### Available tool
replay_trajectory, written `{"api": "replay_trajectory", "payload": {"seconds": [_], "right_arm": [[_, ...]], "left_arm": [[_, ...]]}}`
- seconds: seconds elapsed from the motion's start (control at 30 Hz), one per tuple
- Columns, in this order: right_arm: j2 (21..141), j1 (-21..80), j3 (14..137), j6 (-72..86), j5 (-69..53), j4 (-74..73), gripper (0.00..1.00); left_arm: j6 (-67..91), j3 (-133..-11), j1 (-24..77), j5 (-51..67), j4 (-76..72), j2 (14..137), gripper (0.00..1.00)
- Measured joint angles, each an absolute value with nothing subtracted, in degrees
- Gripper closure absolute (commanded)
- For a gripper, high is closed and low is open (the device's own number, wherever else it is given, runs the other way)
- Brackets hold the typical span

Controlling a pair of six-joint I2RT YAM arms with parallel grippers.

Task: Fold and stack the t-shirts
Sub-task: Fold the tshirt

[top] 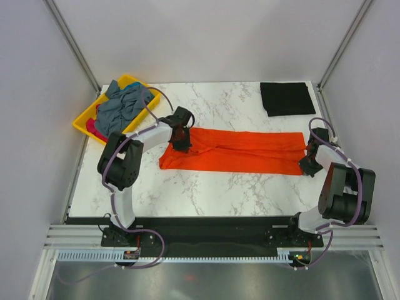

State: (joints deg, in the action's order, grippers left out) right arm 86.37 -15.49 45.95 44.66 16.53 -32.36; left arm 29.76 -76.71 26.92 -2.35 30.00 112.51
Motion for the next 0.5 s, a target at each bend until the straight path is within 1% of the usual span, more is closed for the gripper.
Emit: {"api": "replay_trajectory", "payload": {"seconds": [0.13, 0.17, 0.23, 0.27, 0.4, 0.5], "right_arm": [[86.1, -15.5, 45.8, 44.1, 17.9, -32.4, 1.0], [85.8, -15.5, 45.6, 43.8, 17.9, -32.2, 1.0], [85.0, -15.5, 45.1, 43.1, 17.5, -32.1, 0.91], [84.8, -15.5, 45.1, 42.6, 16.9, -32.1, 0.83], [84.8, -15.6, 45.2, 41.1, 16.4, -32.4, 0.75], [84.9, -15.6, 46.0, 40.7, 16.2, -33.8, 0.73]], "left_arm": [[29.8, -76.4, 27.2, -3.4, 29.8, 112.1, 0.97], [29.9, -76.2, 27.2, -3.6, 29.9, 111.9, 0.94], [29.9, -75.8, 27.2, -4.3, 30.2, 111.4, 0.87], [29.8, -75.5, 27.2, -4.6, 30.6, 111.1, 0.79], [29.8, -75.4, 27.1, -6.0, 32.8, 108.9, 0.72], [29.5, -75.4, 27.1, -6.0, 34.0, 106.5, 0.67]]}}
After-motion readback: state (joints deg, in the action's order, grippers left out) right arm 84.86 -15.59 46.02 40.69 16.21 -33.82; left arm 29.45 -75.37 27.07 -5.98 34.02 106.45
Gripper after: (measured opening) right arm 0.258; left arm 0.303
